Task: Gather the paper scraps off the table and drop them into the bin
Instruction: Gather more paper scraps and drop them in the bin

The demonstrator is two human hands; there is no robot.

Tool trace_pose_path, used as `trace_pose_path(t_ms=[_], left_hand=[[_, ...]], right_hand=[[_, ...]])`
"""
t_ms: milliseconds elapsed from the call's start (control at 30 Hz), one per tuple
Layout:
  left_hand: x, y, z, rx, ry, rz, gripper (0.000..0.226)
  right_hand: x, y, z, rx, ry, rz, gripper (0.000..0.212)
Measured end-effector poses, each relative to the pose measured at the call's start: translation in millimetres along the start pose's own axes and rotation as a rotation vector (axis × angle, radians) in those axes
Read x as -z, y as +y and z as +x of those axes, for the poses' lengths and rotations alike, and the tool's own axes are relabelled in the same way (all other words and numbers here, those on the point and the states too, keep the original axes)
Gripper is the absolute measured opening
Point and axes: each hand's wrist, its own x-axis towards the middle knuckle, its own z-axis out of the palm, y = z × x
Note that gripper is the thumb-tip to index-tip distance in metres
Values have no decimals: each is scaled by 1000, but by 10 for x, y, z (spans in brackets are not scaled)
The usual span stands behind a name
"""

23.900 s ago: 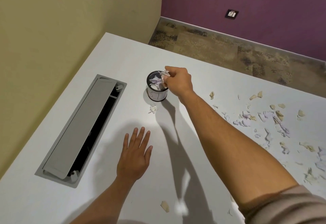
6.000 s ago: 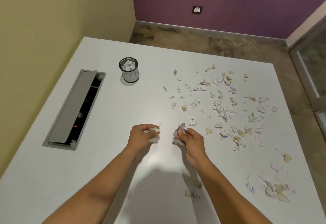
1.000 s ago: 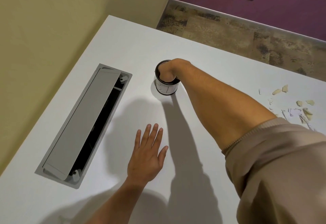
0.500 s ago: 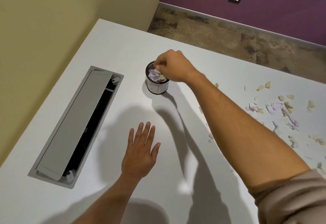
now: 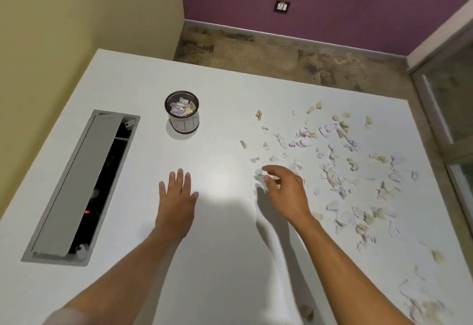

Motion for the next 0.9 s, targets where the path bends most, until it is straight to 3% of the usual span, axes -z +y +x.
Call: trace_pose_path(t_ms=[167,367,633,900], left_hand=[[-105,427,-396,-123,-86,-216,52],[-394,1039,-1232,-298,-90,-243,67],[-795,1553,-2123,-527,-258,-44,107],[-990,2086,-2185,-561,-238,18,95]], right_hand=[[128,606,-671,-141,13,-40,30],[303,1269,-1447,-239,-10,-173,43],[452,1903,-2414,-317,142,-275,58],[711,2342,-2971,-371,279,-305,64]])
